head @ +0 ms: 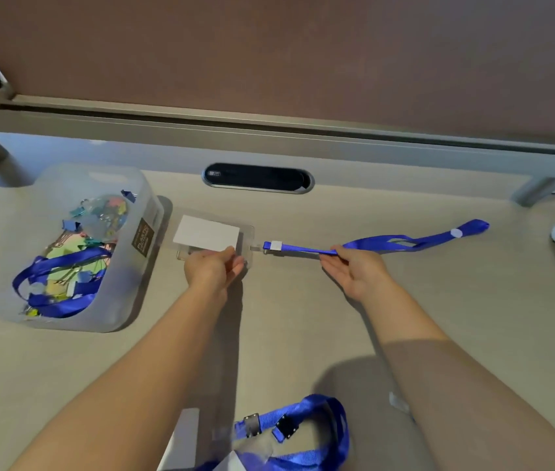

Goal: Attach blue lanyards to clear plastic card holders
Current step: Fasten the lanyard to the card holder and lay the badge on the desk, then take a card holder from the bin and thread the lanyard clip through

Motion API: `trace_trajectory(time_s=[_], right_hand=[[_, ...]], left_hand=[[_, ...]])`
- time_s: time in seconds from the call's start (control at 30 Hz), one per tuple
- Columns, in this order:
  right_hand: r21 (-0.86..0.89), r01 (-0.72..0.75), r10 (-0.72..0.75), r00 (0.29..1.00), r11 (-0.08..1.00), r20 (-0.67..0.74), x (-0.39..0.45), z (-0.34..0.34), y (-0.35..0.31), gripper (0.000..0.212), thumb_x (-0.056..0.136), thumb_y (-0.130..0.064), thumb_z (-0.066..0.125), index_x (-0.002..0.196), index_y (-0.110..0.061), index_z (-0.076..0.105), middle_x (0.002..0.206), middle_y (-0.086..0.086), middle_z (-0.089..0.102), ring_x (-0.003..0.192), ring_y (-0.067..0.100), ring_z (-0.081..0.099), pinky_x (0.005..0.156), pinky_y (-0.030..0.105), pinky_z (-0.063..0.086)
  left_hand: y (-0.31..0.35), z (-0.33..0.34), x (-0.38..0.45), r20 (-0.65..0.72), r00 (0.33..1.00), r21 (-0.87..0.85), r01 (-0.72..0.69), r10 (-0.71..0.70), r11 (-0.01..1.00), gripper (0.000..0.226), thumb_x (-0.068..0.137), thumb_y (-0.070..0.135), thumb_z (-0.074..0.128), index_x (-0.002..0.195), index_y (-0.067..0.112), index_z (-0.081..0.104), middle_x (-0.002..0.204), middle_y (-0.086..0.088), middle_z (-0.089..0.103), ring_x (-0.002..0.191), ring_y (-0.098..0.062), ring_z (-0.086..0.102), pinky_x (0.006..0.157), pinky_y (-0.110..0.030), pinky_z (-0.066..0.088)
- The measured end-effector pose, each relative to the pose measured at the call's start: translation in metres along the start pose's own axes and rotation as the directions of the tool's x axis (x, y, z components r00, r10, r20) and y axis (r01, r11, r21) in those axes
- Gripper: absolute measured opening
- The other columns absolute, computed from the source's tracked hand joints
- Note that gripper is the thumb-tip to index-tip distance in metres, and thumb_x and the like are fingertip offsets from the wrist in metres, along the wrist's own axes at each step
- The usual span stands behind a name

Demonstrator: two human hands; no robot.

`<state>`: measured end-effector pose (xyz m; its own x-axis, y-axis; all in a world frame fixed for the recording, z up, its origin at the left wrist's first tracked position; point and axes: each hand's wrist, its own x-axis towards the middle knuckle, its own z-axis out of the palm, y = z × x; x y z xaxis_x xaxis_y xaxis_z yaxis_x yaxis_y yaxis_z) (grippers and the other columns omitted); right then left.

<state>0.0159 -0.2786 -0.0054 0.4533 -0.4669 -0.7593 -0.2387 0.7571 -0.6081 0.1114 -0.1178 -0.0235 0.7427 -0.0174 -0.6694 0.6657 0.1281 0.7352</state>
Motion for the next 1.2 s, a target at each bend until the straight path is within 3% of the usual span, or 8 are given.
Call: trace_trajectory(time_s=[0.13,0.2,0.3,0.47,0.53,0.67,0.97,1.2], right_hand=[[0.104,0.043,-0.044,0.999,0.994,0.005,0.010,-0.001,0.008,0.016,0.094,0.005,0.039,0.089,0.001,0.053,0.136,0.024,0.048,0.126,0.032,0.050,0.091,0.037,0.042],[0.054,0.092,-0.092,0.996,0.994,-0.004,0.013,-0.006,0.011,0.019,0.095,0.003,0.038,0.100,0.004,0.056,0.117,0.023,0.057,0.108,0.023,0.062,0.088,0.030,0.046],[-0.284,0.179,-0.201,0.978,0.942,-0.051,0.011,-0.010,0.014,0.034,0.088,0.006,0.036,0.060,-0.012,0.043,0.061,0.007,0.038,0.049,0.016,0.043,0.055,0.023,0.037],[-0.915,0.310,-0.416,0.891,0.259,0.184,-0.018,-0.016,0.028,0.027,0.086,-0.008,0.041,0.063,-0.016,0.051,0.070,0.004,0.051,0.070,0.027,0.047,0.056,0.031,0.037],[-0.947,0.320,-0.392,0.868,-0.026,0.305,-0.032,-0.019,0.034,0.023,0.091,-0.014,0.041,0.098,-0.005,0.061,0.105,0.011,0.060,0.099,0.032,0.056,0.077,0.033,0.044],[-0.880,0.295,-0.322,0.848,-0.372,0.420,-0.056,-0.022,0.049,0.029,0.093,-0.017,0.038,0.108,0.000,0.056,0.118,0.018,0.055,0.108,0.036,0.053,0.078,0.036,0.042],[-0.764,0.303,-0.363,0.742,-0.569,0.564,-0.090,-0.024,0.092,0.037,0.095,-0.021,0.038,0.127,-0.007,0.049,0.129,0.015,0.050,0.117,0.031,0.049,0.094,0.040,0.042],[-0.783,0.287,-0.497,0.641,-0.552,0.585,-0.118,-0.041,0.133,0.036,0.094,-0.018,0.040,0.125,-0.005,0.052,0.128,0.015,0.053,0.115,0.031,0.051,0.094,0.040,0.043]], left_hand=[[0.001,-0.001,0.001,-0.028,1.000,0.058,-0.007,0.009,0.998,0.008,0.086,0.002,0.058,0.081,0.002,0.052,0.065,-0.007,0.052,0.038,-0.010,0.051,0.033,-0.011,0.046],[0.001,-0.001,0.000,-0.008,1.000,0.014,0.007,-0.007,1.000,0.021,0.086,0.003,0.058,0.068,0.005,0.049,0.066,-0.006,0.052,0.042,-0.009,0.053,0.034,-0.011,0.048],[0.001,-0.004,-0.005,0.052,0.998,0.010,0.016,-0.017,1.000,0.023,0.088,0.007,0.056,0.066,0.009,0.050,0.071,-0.005,0.055,0.060,-0.012,0.054,0.038,-0.012,0.050],[0.003,-0.024,-0.018,0.068,0.996,0.387,-0.074,0.051,0.919,0.023,0.088,0.013,0.056,0.105,-0.002,0.056,0.065,-0.006,0.045,0.061,-0.019,0.050,0.061,-0.028,0.048],[0.003,-0.038,-0.027,0.130,0.977,0.655,-0.214,0.171,0.725,0.027,0.086,0.016,0.058,0.106,-0.003,0.056,0.079,-0.015,0.058,0.088,-0.034,0.060,0.078,-0.035,0.045],[-0.004,-0.072,-0.058,0.378,0.896,0.871,-0.430,0.235,0.239,0.041,0.086,0.020,0.058,0.123,0.003,0.051,0.128,-0.015,0.056,0.117,-0.031,0.052,0.097,-0.035,0.041],[-0.030,-0.142,-0.077,0.588,0.806,0.774,-0.534,0.072,-0.342,0.055,0.070,0.037,0.074,0.116,0.017,0.050,0.120,-0.005,0.050,0.103,-0.021,0.049,0.091,-0.033,0.047],[-0.053,-0.154,-0.074,0.616,0.780,0.779,-0.582,0.109,-0.235,0.037,0.075,0.028,0.072,0.095,0.017,0.044,0.114,-0.007,0.059,0.093,-0.024,0.051,0.082,-0.033,0.046]])
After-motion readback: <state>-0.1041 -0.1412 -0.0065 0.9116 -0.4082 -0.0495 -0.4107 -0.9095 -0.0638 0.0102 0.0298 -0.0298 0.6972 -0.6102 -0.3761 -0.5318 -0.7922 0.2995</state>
